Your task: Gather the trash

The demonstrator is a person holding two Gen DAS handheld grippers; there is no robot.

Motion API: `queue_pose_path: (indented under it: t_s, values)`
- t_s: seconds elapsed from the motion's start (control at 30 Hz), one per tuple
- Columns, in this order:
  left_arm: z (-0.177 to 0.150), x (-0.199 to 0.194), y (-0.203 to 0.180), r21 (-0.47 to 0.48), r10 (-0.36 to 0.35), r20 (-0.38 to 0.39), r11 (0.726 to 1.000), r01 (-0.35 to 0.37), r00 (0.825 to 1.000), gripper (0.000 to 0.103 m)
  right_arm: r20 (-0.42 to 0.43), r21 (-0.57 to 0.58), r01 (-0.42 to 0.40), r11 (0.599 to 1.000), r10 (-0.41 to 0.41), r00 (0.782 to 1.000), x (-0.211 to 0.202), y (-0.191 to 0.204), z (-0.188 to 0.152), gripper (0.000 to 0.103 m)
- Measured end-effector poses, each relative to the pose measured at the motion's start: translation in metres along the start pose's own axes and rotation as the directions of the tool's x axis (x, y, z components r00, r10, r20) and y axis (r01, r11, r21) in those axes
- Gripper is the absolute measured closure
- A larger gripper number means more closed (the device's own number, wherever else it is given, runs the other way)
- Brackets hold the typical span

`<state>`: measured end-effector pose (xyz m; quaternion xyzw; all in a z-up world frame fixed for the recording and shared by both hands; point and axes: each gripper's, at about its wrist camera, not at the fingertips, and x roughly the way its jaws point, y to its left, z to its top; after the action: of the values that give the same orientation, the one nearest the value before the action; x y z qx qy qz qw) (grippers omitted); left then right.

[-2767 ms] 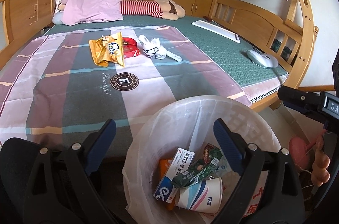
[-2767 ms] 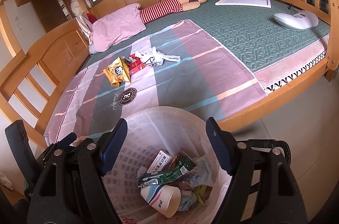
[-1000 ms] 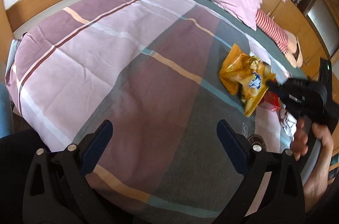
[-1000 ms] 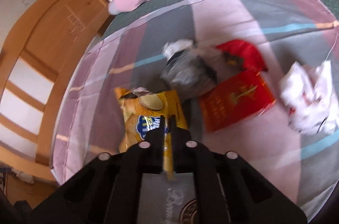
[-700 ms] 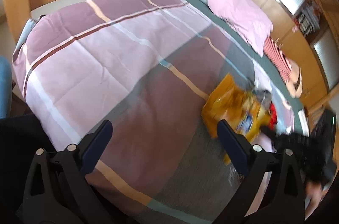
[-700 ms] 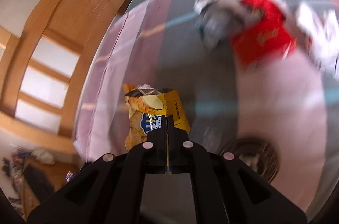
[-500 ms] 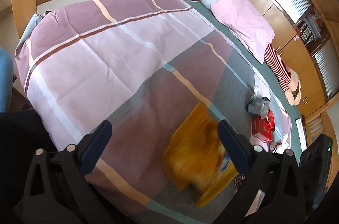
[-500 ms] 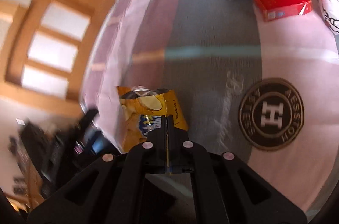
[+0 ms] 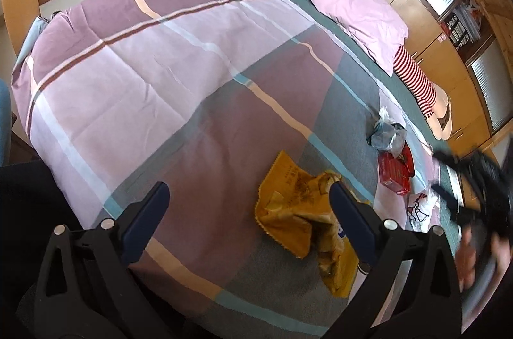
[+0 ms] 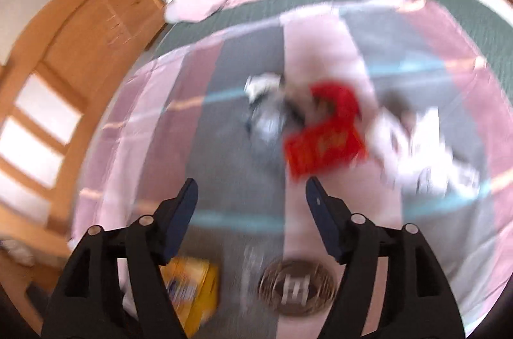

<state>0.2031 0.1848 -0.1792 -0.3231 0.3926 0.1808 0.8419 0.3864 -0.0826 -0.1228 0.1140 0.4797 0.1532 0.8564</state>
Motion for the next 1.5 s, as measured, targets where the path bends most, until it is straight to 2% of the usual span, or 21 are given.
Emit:
queue_pose_path:
  t_s: [0.07,0.13,0.23,0.3,0.33,0.37,0.47,0.6,0.7,0.8,0.93,1.0,1.07,1.13,1.2,1.33,1.4,1.5]
  values:
    - [-0.002,0.002,-0.001,0.005,-0.003,-0.015,1.0,0.003,1.0,0.004,0.025,-0.026,0.053,0.998,-0.052,0.998,0.014,0.003,0.015,0.026]
    - [-0.003,0.003,-0.003,0.009,-0.003,-0.016,1.0,0.003,1.0,0.004,0.027,-0.054,0.131,0.99,-0.13,0.991,0.039,0.01,0.029,0.024]
    - [-0.003,0.008,-0.005,0.007,-0.007,-0.032,1.0,0.007,0.999,0.004,-0.016,-0.079,0.192,0.978,-0.194,0.981,0.083,0.015,0.038,0.022]
    - [-0.003,0.015,-0.005,0.002,-0.013,-0.066,1.0,0.013,0.998,0.004,-0.047,-0.122,0.251,0.96,-0.258,0.965,0.111,0.016,0.038,0.022]
    - [-0.004,0.017,-0.005,-0.002,-0.017,-0.079,1.0,0.017,0.997,0.004,-0.057,-0.131,0.263,0.956,-0.273,0.96,0.115,0.016,0.036,0.025]
    - [-0.004,0.02,-0.004,-0.01,-0.023,-0.095,1.0,0.022,0.995,0.004,-0.073,-0.137,0.265,0.954,-0.277,0.958,0.123,0.015,0.031,0.041]
    - [-0.005,0.025,0.001,-0.036,-0.035,-0.123,0.999,0.031,0.992,0.004,-0.064,-0.177,0.254,0.951,-0.269,0.961,0.124,0.02,0.019,0.051]
    - [-0.005,0.024,0.007,-0.074,-0.043,-0.122,0.997,0.034,0.992,0.004,-0.135,-0.171,0.108,0.979,-0.132,0.982,0.101,0.028,-0.006,0.052]
    - [-0.005,0.024,0.012,-0.105,-0.047,-0.125,0.994,0.034,0.991,0.004,-0.18,-0.215,0.058,0.975,-0.098,0.979,0.08,0.038,-0.033,0.052]
    - [-0.005,0.024,0.014,-0.115,-0.048,-0.126,0.993,0.033,0.991,0.004,-0.249,-0.238,0.011,0.971,-0.071,0.966,0.061,0.043,-0.059,0.052]
    - [-0.005,0.021,0.014,-0.114,-0.054,-0.108,0.993,0.041,0.993,0.004,-0.258,-0.249,0.01,0.968,-0.076,0.963,0.032,0.042,-0.079,0.052]
    - [-0.005,0.018,0.017,-0.134,-0.087,-0.093,0.988,0.074,0.992,0.004,-0.183,-0.246,0.076,0.966,-0.123,0.975,0.009,0.033,-0.081,0.052]
    - [-0.002,0.009,0.024,-0.177,-0.127,-0.044,0.977,0.118,0.991,0.004,-0.125,-0.225,0.126,0.966,-0.157,0.98,-0.011,0.02,-0.081,0.052]
    - [-0.001,0.003,0.025,-0.183,-0.139,-0.016,0.974,0.134,0.99,0.004,-0.094,-0.173,0.149,0.974,-0.167,0.981,-0.031,0.001,-0.08,0.052]
    - [-0.002,0.003,0.018,-0.149,-0.148,-0.027,0.979,0.143,0.989,0.004,-0.084,-0.113,0.154,0.982,-0.163,0.983,-0.05,-0.021,-0.082,0.052]
    - [-0.01,0.015,-0.015,-0.017,-0.186,-0.103,0.982,0.186,0.977,0.004,-0.031,-0.085,0.191,0.978,-0.194,0.98,-0.095,-0.046,-0.098,0.051]
    - [-0.018,0.023,-0.035,0.079,-0.178,-0.149,0.978,0.191,0.973,0.004,-0.009,-0.068,0.202,0.977,-0.203,0.979,-0.115,-0.056,-0.111,0.051]
    - [-0.034,0.037,-0.06,0.22,-0.122,-0.201,0.961,0.166,0.972,0.004,0.008,-0.051,0.205,0.977,-0.205,0.979,-0.131,-0.066,-0.129,0.051]
